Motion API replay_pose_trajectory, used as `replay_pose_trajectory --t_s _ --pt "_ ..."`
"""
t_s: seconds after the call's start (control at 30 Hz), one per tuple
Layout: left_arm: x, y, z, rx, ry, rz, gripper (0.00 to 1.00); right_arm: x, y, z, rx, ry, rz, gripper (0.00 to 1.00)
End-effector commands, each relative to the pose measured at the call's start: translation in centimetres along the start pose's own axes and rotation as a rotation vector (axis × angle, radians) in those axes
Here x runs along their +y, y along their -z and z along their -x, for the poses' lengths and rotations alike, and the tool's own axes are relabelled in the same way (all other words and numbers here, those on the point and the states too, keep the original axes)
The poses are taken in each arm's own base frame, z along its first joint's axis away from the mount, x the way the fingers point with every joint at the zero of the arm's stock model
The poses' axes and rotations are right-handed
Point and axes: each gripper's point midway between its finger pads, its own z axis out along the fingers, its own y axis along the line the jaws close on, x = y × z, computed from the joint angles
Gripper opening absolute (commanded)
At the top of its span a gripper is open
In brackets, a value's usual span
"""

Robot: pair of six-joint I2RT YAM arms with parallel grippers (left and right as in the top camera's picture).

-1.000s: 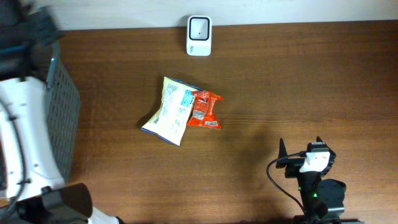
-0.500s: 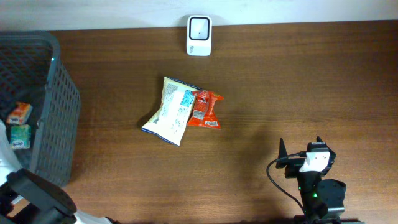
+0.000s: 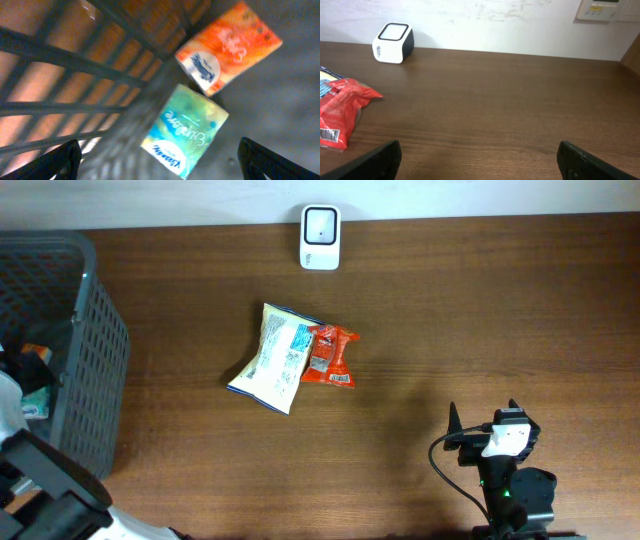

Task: Scan the item barcode
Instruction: 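Reach the left gripper into the basket and grasp the green tissue pack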

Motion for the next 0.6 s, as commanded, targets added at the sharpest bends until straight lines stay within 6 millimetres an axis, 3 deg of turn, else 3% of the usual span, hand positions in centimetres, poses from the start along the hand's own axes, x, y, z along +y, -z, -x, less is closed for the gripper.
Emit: replay_pose_trajectory --t_s 0.0,0.07,0.17,0.4,0.57 --pt "-1.4 -2.3 -2.1 0.072 -0.051 -0.048 0.95 0.1 0.0 -0.3 0.011 -0.002 0.002 0.99" --pt "-1.8 -2.8 -3.0 0.108 -0.058 -0.060 0.85 0.1 0.0 -0.3 0.011 -0.002 0.002 0.98" --pt "-2.3 -3.7 -4.2 0.152 -0.063 -0.067 0.79 0.1 0.0 -0.3 0.011 -0.002 0.002 0.98" --pt "-3.1 -6.1 -5.1 0.178 -0.075 -0.072 0.82 0.1 0.0 -0.3 0.011 -0.002 0.002 0.98" --pt "-3.6 -7.3 -6.3 0.216 -0.084 -0.080 0.78 0.1 0.0 -0.3 0.011 -0.002 0.002 0.98"
